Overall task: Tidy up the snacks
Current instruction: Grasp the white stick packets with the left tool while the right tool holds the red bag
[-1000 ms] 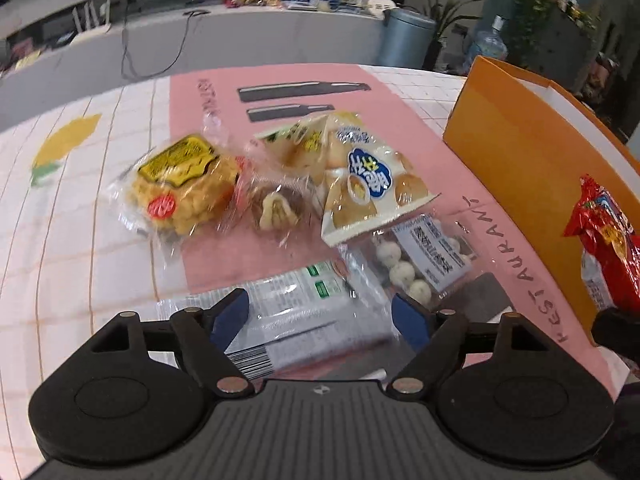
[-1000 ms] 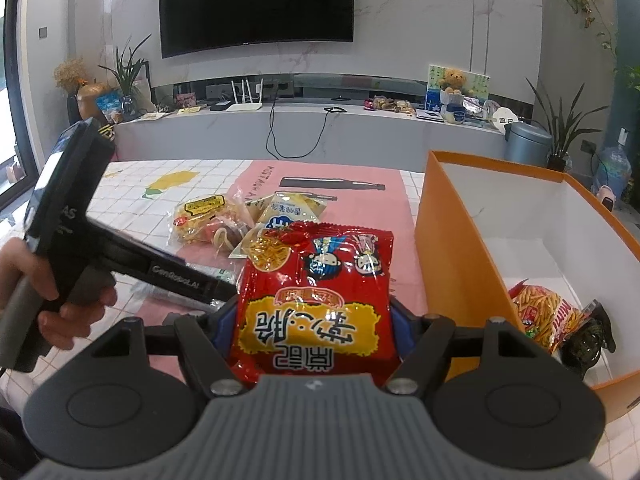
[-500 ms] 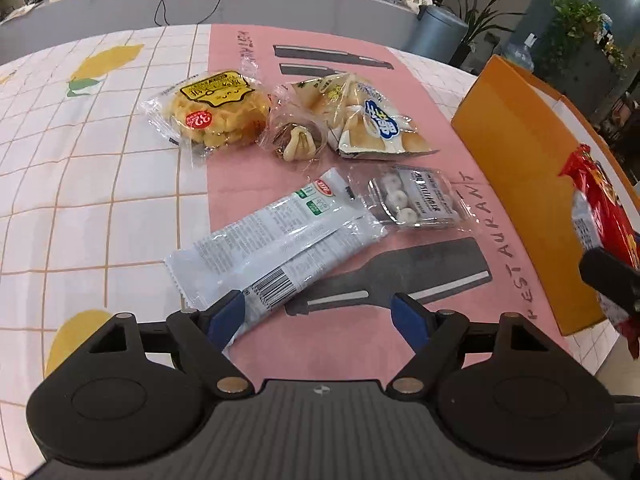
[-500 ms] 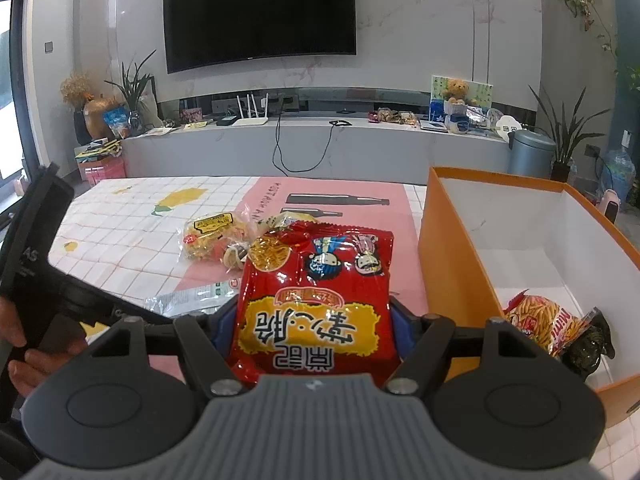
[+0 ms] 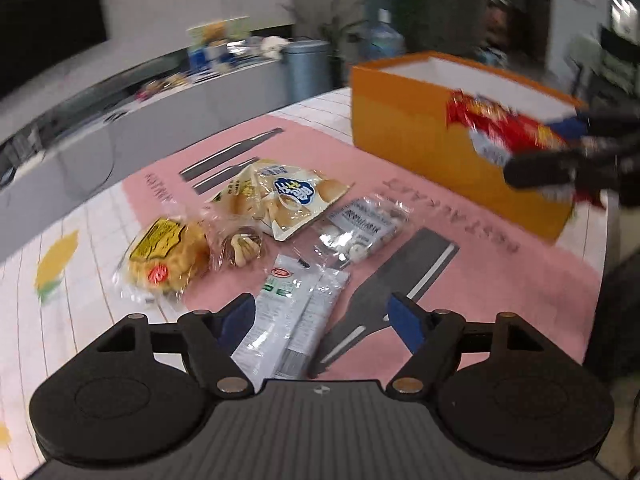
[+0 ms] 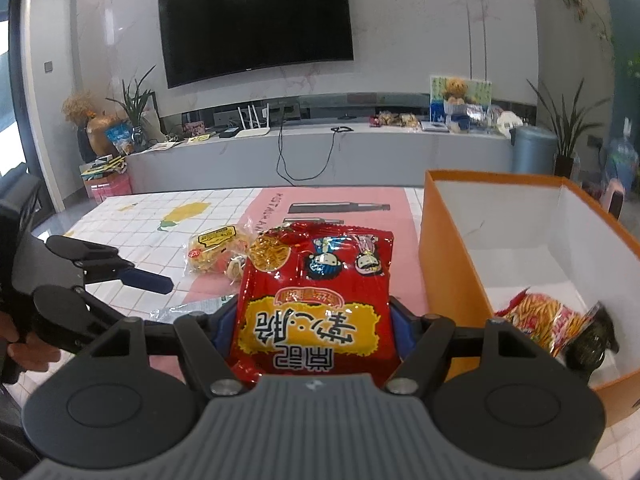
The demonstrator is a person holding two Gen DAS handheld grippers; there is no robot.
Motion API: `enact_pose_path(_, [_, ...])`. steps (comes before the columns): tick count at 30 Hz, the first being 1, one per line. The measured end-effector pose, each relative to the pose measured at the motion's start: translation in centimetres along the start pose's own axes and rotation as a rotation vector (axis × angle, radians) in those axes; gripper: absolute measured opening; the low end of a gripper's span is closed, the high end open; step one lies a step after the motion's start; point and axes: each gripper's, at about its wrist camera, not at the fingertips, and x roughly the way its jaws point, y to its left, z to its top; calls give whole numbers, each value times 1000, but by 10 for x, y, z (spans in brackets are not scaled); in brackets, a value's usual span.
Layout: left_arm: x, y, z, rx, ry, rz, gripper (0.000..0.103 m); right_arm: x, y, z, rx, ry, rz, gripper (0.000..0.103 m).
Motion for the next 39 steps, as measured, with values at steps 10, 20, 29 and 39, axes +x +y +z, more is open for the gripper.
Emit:
enact_pose_path(10, [36, 20, 2, 199, 104, -122, 90, 13, 8, -4, -29, 32, -11, 71])
enact_pose_path(20, [60, 48, -9, -103, 123, -88, 89, 18, 11, -4, -34, 42, -3, 71])
enact_pose_path(29, [45, 39, -9, -327, 186, 93, 64, 14, 7, -3, -29, 32, 20, 71])
enact_pose_path(39, [-1, 20, -23, -512, 177, 203, 63, -6, 3, 5, -8, -31, 51, 71])
